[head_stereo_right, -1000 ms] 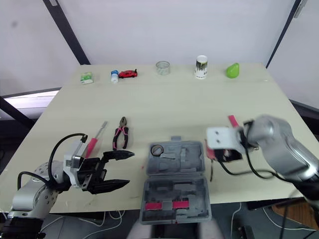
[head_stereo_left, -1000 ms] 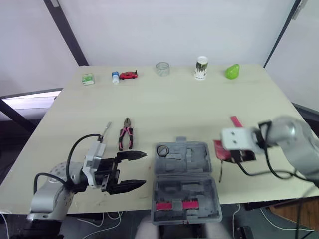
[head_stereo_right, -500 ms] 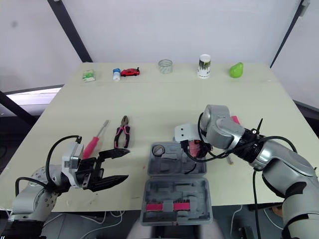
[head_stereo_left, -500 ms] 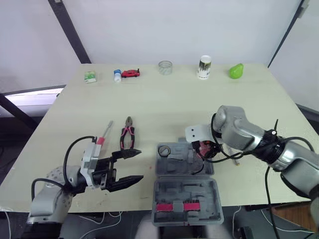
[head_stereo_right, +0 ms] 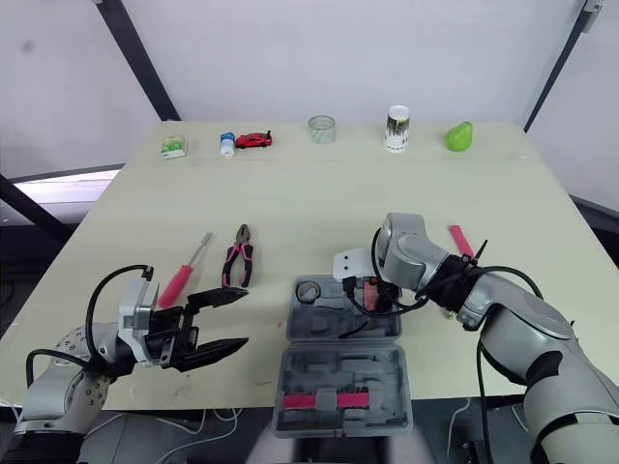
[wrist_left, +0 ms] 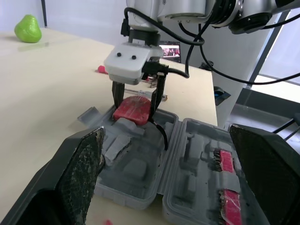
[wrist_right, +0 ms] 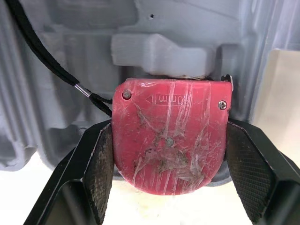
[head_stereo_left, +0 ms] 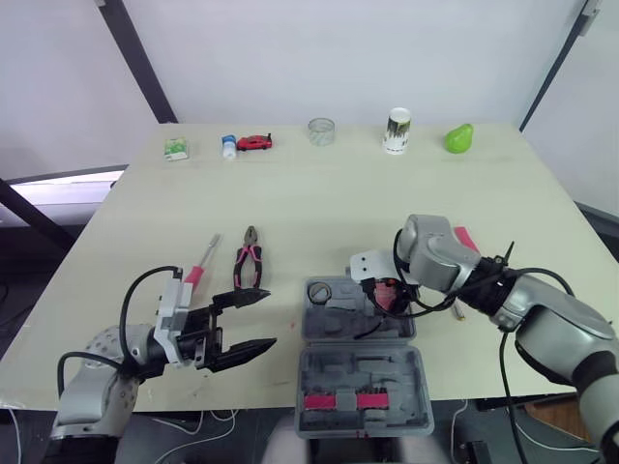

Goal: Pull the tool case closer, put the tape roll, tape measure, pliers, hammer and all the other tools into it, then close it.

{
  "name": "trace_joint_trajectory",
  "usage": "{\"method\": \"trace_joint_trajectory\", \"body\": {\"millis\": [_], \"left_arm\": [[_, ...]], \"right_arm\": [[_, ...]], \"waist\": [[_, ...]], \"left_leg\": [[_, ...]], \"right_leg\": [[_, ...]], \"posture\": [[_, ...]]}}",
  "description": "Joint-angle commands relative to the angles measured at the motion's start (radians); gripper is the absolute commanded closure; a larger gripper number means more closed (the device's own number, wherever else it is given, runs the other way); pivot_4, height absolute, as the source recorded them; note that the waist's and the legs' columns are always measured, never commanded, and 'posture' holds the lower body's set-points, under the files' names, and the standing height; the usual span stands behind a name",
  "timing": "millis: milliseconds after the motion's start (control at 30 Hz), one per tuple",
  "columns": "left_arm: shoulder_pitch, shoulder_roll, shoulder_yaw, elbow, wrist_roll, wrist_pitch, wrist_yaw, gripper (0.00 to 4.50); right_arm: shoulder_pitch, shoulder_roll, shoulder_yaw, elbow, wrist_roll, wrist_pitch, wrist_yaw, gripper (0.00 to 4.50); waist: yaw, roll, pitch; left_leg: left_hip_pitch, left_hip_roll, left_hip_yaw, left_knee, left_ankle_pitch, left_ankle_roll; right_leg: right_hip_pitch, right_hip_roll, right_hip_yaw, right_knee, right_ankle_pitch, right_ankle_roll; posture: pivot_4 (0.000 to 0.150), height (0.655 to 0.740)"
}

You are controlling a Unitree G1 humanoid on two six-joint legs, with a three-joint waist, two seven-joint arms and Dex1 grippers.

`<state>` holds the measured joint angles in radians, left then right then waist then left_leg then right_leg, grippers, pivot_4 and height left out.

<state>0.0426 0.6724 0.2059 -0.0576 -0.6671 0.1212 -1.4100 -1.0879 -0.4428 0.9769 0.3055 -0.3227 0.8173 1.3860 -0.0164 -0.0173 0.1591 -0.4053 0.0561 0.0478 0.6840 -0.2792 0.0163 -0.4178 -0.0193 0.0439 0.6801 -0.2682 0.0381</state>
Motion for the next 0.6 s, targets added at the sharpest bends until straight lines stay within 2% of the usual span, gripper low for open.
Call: {"method": "trace_joint_trajectory", "body": {"millis": [33, 100, 167, 233, 467, 600], "left_arm": [[-0.011, -0.003, 0.017, -0.001, 0.0, -0.016, 0.005, 0.0], [-0.011, -0.005, 0.015, -0.003, 0.0, -0.015, 0.006, 0.0], [-0.01, -0.006, 0.014, -0.004, 0.001, -0.015, 0.007, 0.0], [-0.009, -0.008, 0.011, -0.005, 0.001, -0.015, 0.007, 0.0], [-0.012, -0.01, 0.007, -0.004, 0.002, -0.01, 0.006, 0.0], [-0.017, -0.01, 0.006, -0.007, 0.001, -0.006, 0.008, 0.0]], "right_arm": [[-0.016, 0.012, -0.028, 0.018, -0.016, -0.026, -0.01, 1.65], [-0.013, 0.019, -0.035, 0.025, -0.018, -0.033, -0.014, 1.65], [-0.011, 0.02, -0.041, 0.023, -0.02, -0.035, -0.012, 0.61], [-0.009, 0.019, -0.051, 0.017, -0.021, -0.029, -0.017, 0.03], [0.009, -0.048, -0.132, -0.122, 0.004, 0.026, -0.017, 0.03], [0.138, -0.131, -0.345, -0.363, 0.139, 0.141, -0.016, 0.03]], "waist": [[0.0, 0.0, 0.0], [-0.001, 0.0, 0.0], [-0.003, 0.0, 0.0], [-0.003, 0.0, 0.0], [-0.001, 0.0, 0.0], [0.003, 0.0, 0.0]], "left_leg": [[0.0, 0.0, 0.0, 0.0, 0.0, 0.0], [0.001, 0.0, 0.0, 0.0, 0.0, 0.0], [0.002, 0.0, 0.0, 0.0, 0.0, 0.0], [0.002, 0.0, 0.0, 0.0, 0.0, 0.0], [0.002, 0.0, -0.001, 0.0, 0.0, 0.0], [-0.001, 0.0, -0.002, 0.0, 0.0, 0.0]], "right_leg": [[0.0, 0.0, 0.0, 0.0, 0.0, 0.0], [0.001, 0.0, 0.0, 0.0, 0.0, 0.0], [0.001, 0.0, 0.0, 0.001, 0.0, 0.0], [0.001, 0.0, 0.0, 0.001, 0.001, -0.001], [0.001, 0.0, 0.0, 0.001, 0.001, -0.001], [0.001, 0.0, -0.002, -0.001, 0.001, -0.001]], "posture": [[0.15, 0.74], [0.15, 0.74], [0.15, 0.74], [0.15, 0.74], [0.15, 0.74], [0.15, 0.74]]}}
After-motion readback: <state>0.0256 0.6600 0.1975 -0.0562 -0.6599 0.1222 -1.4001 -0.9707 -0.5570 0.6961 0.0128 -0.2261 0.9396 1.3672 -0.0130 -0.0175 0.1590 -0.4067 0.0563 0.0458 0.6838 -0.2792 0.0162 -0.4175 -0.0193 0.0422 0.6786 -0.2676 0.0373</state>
